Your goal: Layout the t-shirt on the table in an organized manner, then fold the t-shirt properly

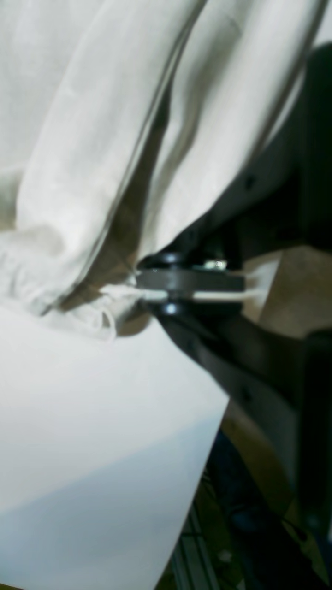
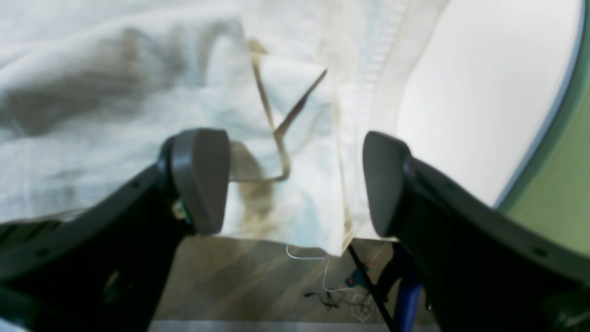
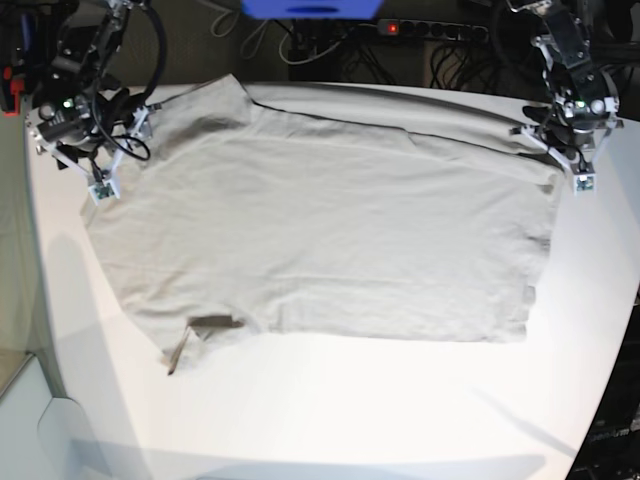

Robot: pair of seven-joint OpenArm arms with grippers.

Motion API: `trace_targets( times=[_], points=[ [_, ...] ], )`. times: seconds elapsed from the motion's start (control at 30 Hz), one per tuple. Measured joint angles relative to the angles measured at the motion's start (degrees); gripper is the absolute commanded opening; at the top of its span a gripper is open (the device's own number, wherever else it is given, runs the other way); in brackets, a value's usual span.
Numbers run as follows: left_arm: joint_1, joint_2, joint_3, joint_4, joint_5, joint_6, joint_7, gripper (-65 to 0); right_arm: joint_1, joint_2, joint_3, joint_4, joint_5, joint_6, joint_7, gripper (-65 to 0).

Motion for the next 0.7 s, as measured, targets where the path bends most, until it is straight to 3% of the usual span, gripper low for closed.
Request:
trace_targets(
  times=[0.3,0.7],
  points=[
    [0.0,0.0,-0.1,0.0,0.0,0.0,0.0,-64.5,-0.3,-2.3,0.0,0.0,0.0,0.0,0.0,-19.6],
    [0.0,0.0,-0.1,0.0,0.0,0.2,0.0,-64.5,-0.3,-2.3,0.0,0.0,0.0,0.0,0.0,-19.8]
  ],
)
